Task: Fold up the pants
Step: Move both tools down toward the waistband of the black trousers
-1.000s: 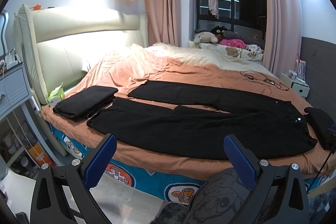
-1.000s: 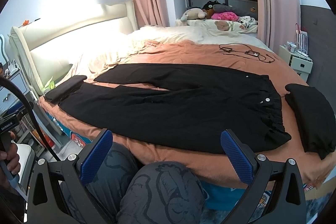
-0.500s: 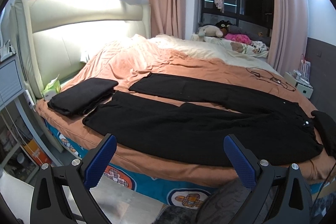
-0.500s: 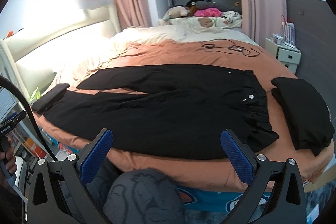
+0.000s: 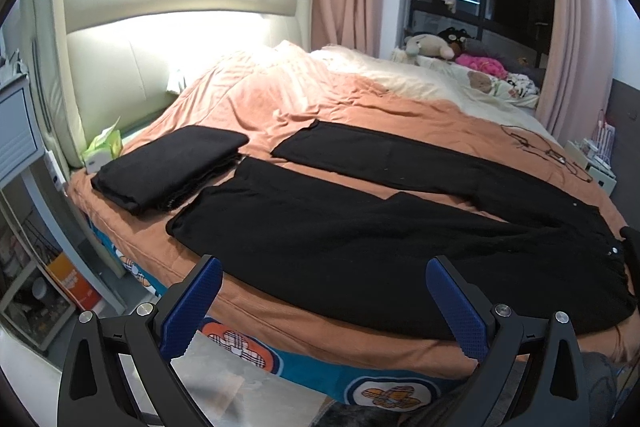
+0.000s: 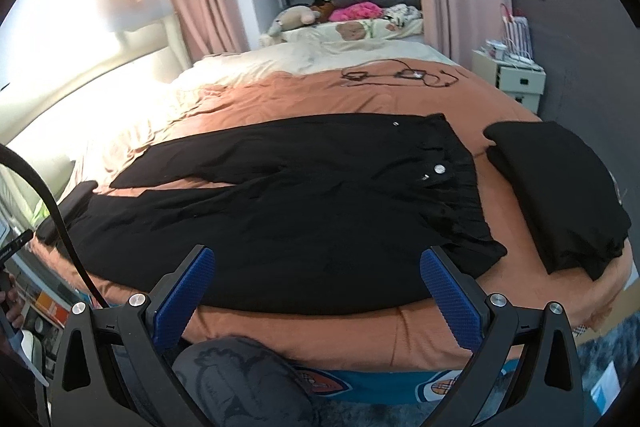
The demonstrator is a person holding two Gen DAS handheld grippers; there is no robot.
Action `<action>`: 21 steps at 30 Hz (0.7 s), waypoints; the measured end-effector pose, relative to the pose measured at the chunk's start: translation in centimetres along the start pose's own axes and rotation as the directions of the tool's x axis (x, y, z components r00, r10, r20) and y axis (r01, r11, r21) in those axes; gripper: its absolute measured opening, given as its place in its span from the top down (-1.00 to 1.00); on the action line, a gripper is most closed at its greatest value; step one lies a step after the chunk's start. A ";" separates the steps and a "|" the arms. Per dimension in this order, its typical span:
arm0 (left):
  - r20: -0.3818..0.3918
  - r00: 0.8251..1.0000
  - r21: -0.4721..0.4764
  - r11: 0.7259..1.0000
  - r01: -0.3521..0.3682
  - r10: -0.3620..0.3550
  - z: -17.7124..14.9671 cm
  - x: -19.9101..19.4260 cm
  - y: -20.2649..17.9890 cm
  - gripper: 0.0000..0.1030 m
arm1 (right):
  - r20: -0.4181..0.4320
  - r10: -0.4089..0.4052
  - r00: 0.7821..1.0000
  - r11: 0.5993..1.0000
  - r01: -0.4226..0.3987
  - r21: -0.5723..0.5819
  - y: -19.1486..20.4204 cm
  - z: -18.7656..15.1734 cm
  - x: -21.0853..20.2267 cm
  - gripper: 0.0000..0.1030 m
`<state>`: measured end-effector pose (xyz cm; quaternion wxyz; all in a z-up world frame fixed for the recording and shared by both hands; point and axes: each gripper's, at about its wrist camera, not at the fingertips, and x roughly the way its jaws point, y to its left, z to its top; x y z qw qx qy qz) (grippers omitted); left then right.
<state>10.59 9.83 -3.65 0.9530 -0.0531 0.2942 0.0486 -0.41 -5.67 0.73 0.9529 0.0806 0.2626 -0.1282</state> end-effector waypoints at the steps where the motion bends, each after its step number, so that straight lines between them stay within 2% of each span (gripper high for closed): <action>1: -0.006 1.000 -0.006 1.000 -0.003 0.003 0.1 0.4 0.3 -0.99 | -0.005 -0.007 1.000 1.000 0.007 0.018 -0.3 0.1 0.2 -1.00; 9: -0.044 0.998 -0.053 0.997 -0.054 0.051 0.6 3.6 3.4 -0.96 | -0.040 -0.066 0.997 0.993 0.070 0.096 -1.9 0.2 1.4 -1.00; 15: -0.080 0.994 -0.123 0.989 -0.079 0.070 1.1 6.2 6.7 -0.91 | -0.069 -0.086 0.994 0.982 0.096 0.160 -3.1 0.3 2.5 -1.00; 21: -0.159 0.983 -0.188 0.975 -0.117 0.088 0.9 9.3 10.5 -0.78 | -0.091 -0.116 0.989 0.971 0.133 0.201 -4.0 0.5 3.8 -1.00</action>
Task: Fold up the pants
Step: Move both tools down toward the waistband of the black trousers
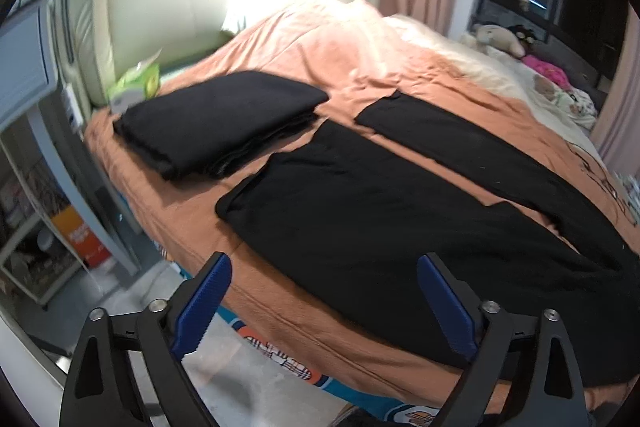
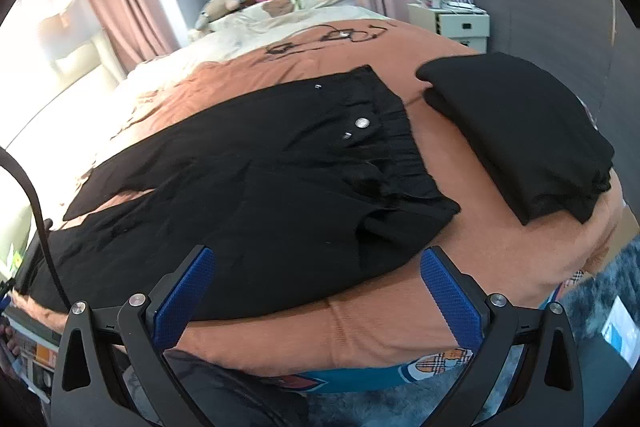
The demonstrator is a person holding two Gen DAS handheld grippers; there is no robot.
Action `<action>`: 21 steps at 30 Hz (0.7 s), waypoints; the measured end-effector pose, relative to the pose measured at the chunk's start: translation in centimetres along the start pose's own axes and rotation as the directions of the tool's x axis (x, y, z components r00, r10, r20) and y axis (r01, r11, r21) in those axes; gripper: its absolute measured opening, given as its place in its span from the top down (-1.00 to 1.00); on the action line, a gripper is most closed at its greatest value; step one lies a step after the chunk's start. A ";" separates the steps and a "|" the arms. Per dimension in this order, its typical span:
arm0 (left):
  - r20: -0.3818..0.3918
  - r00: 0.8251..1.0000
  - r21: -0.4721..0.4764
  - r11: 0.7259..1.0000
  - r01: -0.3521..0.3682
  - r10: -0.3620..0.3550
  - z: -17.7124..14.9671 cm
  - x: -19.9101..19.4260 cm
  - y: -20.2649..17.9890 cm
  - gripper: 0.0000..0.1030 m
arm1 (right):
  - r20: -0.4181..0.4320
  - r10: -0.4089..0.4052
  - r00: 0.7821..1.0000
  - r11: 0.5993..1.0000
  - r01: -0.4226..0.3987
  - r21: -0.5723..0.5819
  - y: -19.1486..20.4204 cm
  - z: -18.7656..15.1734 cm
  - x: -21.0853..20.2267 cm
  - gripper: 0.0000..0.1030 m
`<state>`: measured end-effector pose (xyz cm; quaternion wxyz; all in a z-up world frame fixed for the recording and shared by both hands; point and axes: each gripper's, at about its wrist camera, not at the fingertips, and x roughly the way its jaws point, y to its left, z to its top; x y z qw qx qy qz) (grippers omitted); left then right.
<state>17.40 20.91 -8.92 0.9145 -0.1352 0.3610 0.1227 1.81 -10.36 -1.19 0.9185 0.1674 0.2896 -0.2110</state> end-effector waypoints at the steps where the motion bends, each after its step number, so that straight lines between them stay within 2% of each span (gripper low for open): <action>1: -0.018 1.000 -0.019 1.000 0.001 -0.002 0.0 0.5 0.4 -0.76 | -0.004 0.001 1.000 1.000 -0.001 0.015 -0.2 0.0 0.2 -1.00; 4: -0.074 0.997 -0.089 0.996 0.018 -0.025 0.0 2.3 2.2 -0.62 | -0.022 0.014 1.000 0.998 -0.012 0.066 -1.2 0.0 1.0 -1.00; 8: -0.135 0.987 -0.169 0.984 0.060 -0.083 -0.3 4.4 3.6 -0.56 | -0.048 0.036 0.998 0.990 -0.029 0.138 -2.9 0.2 2.1 -1.00; 12: -0.158 0.980 -0.208 0.974 0.086 -0.121 -0.5 5.6 3.7 -0.55 | -0.068 0.051 0.996 0.982 -0.038 0.185 -3.8 0.3 3.2 -1.00; 15: -0.169 0.974 -0.254 0.961 0.107 -0.153 -0.4 6.6 4.0 -0.27 | -0.086 0.086 0.993 0.975 -0.066 0.214 -4.4 0.4 4.0 -1.00; 21: -0.187 0.971 -0.299 0.950 0.085 -0.146 -0.3 8.1 4.1 -0.27 | -0.082 0.140 0.987 0.954 -0.112 0.279 -7.1 0.6 5.6 -1.00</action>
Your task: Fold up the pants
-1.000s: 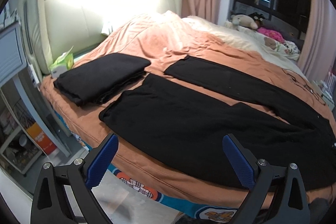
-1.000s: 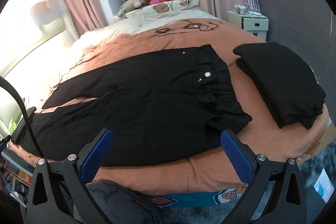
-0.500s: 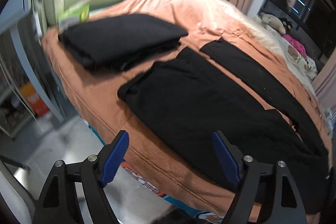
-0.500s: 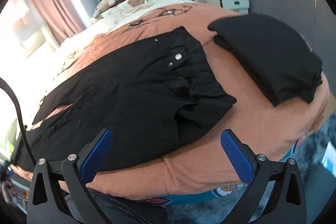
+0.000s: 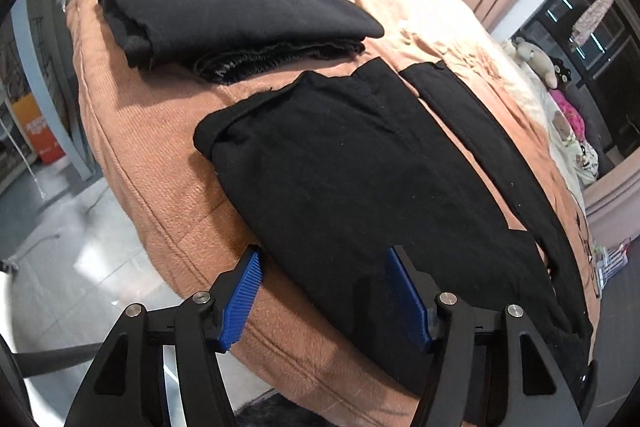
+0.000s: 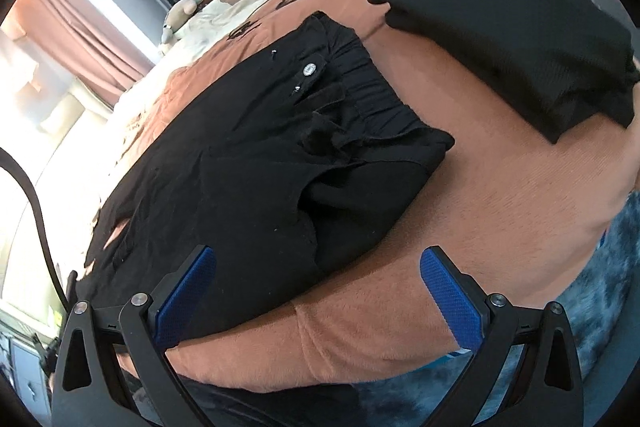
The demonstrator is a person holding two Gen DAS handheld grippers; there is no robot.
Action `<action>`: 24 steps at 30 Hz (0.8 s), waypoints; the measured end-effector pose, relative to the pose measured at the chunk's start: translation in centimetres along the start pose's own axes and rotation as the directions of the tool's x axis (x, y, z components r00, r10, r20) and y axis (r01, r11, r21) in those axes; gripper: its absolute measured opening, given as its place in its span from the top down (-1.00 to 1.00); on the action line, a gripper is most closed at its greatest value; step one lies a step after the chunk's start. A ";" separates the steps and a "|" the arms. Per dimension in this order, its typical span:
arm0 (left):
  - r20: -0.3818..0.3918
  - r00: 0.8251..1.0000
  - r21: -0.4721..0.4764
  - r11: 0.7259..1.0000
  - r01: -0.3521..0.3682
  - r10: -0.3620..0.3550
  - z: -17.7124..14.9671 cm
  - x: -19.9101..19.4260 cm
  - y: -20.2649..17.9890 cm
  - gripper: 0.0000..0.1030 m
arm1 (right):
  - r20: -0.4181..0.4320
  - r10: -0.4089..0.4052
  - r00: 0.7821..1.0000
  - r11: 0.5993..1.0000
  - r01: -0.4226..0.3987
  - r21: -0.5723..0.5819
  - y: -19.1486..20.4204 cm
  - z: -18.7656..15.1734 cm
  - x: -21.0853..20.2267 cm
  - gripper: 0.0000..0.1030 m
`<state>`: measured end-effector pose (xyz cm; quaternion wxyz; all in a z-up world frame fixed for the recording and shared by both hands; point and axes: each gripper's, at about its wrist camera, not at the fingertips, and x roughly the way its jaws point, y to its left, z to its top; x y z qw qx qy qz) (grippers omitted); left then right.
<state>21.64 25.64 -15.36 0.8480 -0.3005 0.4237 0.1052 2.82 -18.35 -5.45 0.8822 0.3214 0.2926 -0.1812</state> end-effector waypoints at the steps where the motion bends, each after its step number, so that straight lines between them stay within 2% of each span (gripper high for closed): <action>1: 0.002 1.000 0.000 1.000 0.000 0.000 0.1 0.1 -0.1 -0.26 | -0.002 0.001 1.000 1.000 -0.001 0.009 -0.4 0.1 0.2 -0.99; 5: 0.019 1.000 0.019 1.000 -0.021 0.021 0.6 0.5 -0.6 -0.08 | -0.010 0.016 1.000 0.998 -0.015 0.059 -1.9 0.8 1.1 -0.84; 7: 0.034 0.999 0.010 0.999 -0.043 0.043 0.9 0.6 -0.7 0.15 | -0.001 0.017 1.000 0.996 -0.017 0.084 -2.6 1.0 1.2 -0.83; 8: 0.037 0.998 0.011 0.999 -0.045 0.045 1.0 0.7 -0.8 0.19 | 0.004 0.016 1.000 0.995 -0.017 0.099 -2.9 1.0 1.3 -0.83; 10: 0.043 0.998 0.021 0.999 -0.047 0.046 1.4 0.8 -1.2 0.46 | 0.019 0.026 0.999 0.991 -0.028 0.129 -3.9 1.2 1.3 -0.82; 13: 0.055 0.996 0.034 0.997 -0.068 0.066 1.9 0.8 -1.8 0.71 | 0.042 0.043 0.998 0.985 -0.050 0.167 -5.1 0.9 1.2 -0.79; 15: 0.060 0.996 0.040 0.997 -0.070 0.067 2.3 0.7 -2.1 0.76 | 0.059 0.058 0.997 0.982 -0.068 0.179 -5.4 0.9 1.5 -0.72; 18: 0.065 0.996 0.042 0.997 -0.062 0.059 2.7 0.5 -2.5 0.76 | 0.064 0.067 0.996 0.980 -0.078 0.183 -5.4 1.0 2.3 -0.46; 20: 0.067 0.996 0.049 0.997 -0.059 0.056 2.7 0.5 -2.7 0.76 | 0.049 0.075 0.996 0.981 -0.082 0.177 -5.4 1.0 2.7 -0.12; 22: 0.069 0.996 0.065 0.996 -0.064 0.059 2.8 0.5 -3.0 0.76 | 0.038 0.096 0.995 0.981 -0.101 0.167 -5.2 0.9 3.0 0.08; 24: 0.069 0.995 0.071 0.995 -0.077 0.072 2.7 0.6 -3.1 0.76 | 0.030 0.100 0.995 0.983 -0.103 0.152 -5.1 0.6 3.1 0.09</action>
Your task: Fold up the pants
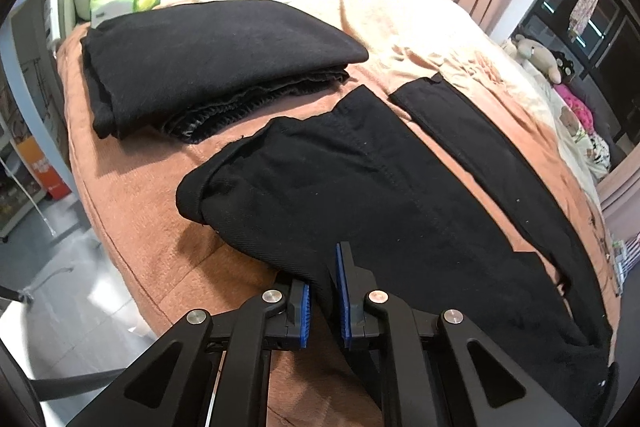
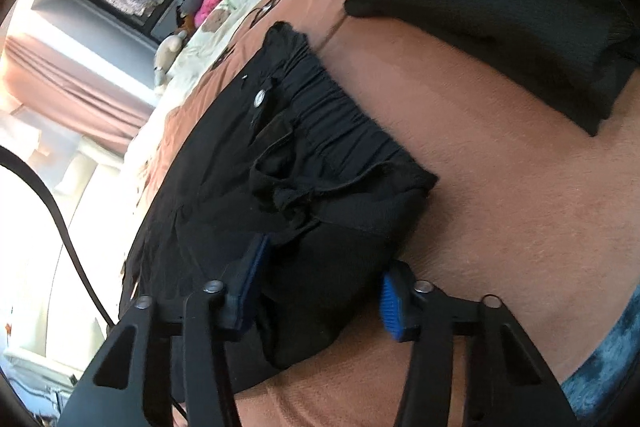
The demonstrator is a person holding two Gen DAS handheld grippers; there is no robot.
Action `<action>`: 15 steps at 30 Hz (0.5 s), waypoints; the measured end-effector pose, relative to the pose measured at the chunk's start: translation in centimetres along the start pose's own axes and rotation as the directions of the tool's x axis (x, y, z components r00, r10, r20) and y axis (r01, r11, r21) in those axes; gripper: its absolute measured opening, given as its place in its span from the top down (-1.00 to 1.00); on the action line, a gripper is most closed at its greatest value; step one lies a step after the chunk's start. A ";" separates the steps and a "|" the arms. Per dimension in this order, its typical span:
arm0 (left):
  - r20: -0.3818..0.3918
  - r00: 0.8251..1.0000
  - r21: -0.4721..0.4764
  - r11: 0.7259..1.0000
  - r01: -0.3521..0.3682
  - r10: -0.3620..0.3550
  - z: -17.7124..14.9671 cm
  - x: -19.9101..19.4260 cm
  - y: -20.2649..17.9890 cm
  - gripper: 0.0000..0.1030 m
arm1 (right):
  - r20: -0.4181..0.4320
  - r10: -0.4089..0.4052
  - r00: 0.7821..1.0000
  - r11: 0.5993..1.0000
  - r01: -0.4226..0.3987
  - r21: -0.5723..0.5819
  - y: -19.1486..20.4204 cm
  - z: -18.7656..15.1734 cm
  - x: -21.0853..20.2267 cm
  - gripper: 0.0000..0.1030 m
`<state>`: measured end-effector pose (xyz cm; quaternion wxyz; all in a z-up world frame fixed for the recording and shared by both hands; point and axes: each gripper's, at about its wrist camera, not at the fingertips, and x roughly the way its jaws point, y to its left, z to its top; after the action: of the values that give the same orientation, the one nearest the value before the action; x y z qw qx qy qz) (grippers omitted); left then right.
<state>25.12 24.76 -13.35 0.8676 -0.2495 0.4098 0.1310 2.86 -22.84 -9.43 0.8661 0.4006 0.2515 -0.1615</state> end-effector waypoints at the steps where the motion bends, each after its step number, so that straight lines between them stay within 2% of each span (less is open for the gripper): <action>1: -0.003 1.000 0.000 1.000 0.001 -0.001 -0.1 0.1 0.0 0.76 | -0.005 0.005 1.000 1.000 -0.005 -0.001 0.1 0.4 0.4 0.09; 9: -0.025 1.000 -0.007 1.000 0.012 -0.012 -0.6 0.5 0.5 0.80 | -0.045 0.055 0.997 0.998 -0.057 -0.037 0.7 1.1 1.4 0.12; 10: -0.019 1.000 -0.019 1.000 0.020 -0.020 -0.5 0.1 0.7 0.94 | -0.044 0.056 0.997 0.997 -0.058 -0.041 1.0 1.4 1.7 0.37; 11: -0.014 1.000 -0.028 0.999 0.025 -0.025 -0.4 -0.2 0.8 0.95 | -0.044 0.053 0.998 0.997 -0.055 -0.045 1.0 1.6 1.7 0.65; 13: 0.010 0.999 -0.043 0.998 0.044 -0.044 0.0 -1.2 0.9 0.96 | -0.030 0.052 0.998 0.998 -0.053 -0.046 1.0 2.1 1.2 0.86; 15: 0.031 0.997 -0.044 0.997 0.066 -0.065 0.5 -2.3 0.6 0.96 | 0.000 0.069 0.998 0.997 -0.069 -0.047 1.1 2.7 0.2 0.92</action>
<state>23.81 25.48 -11.47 0.8715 -0.2802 0.3856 0.1153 4.37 -24.24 -7.34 0.8805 0.3885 0.2407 -0.1258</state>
